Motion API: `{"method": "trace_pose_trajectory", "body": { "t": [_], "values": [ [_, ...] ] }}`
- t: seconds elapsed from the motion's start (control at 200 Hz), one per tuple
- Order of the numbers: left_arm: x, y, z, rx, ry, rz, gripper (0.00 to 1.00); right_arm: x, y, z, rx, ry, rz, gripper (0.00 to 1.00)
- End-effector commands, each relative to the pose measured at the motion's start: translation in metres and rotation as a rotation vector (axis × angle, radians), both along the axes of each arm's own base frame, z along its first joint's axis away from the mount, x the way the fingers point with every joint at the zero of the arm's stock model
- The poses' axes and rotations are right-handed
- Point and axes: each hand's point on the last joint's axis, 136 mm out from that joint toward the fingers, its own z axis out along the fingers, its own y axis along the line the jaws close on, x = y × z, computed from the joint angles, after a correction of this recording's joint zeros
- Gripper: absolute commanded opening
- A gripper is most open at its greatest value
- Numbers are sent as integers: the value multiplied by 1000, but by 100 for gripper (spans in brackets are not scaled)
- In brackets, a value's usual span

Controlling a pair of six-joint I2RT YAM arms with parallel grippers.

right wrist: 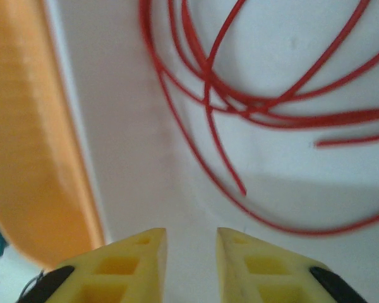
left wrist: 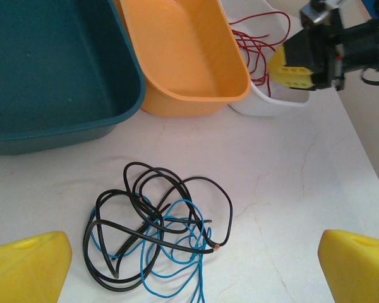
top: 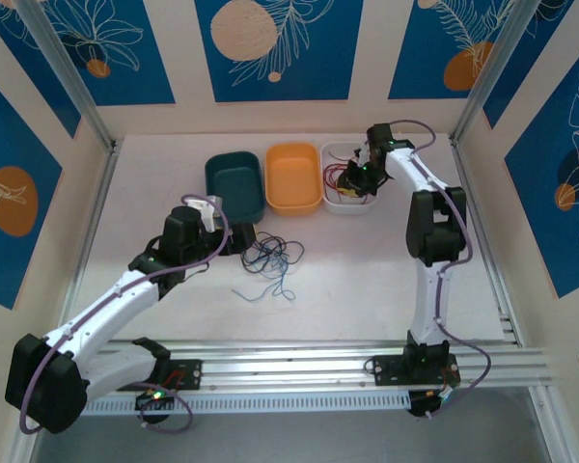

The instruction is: Untangle the cables

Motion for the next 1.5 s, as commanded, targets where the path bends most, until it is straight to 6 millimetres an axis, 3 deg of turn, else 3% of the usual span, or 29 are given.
{"method": "trace_pose_trajectory", "body": {
  "t": [0.0,0.145,0.27,0.445,0.65,0.835,1.015,1.235,1.496],
  "values": [
    [2,-1,6,-38,-14,-2,100,-20,6,47,24,-74,32,34],
    [2,0,7,-40,-16,-1,100,-40,1,70,18,-114,37,41],
    [3,0,7,-42,-16,4,100,-37,-21,81,-69,-165,-22,39],
    [5,1,6,-39,-19,15,100,-6,-68,80,-255,-248,-177,39],
    [9,2,2,-16,-25,16,100,44,-99,64,-317,-299,-257,37],
    [13,1,-2,10,-41,10,100,86,-105,50,-340,-358,-227,38],
    [19,-3,-5,16,-44,-2,100,114,-107,39,-321,-369,-222,37],
    [24,-7,-10,19,-24,-11,100,130,-106,25,-314,-353,-214,34],
    [26,-9,-11,14,-19,-9,100,133,-103,21,-307,-343,-204,31]
  ]
}}
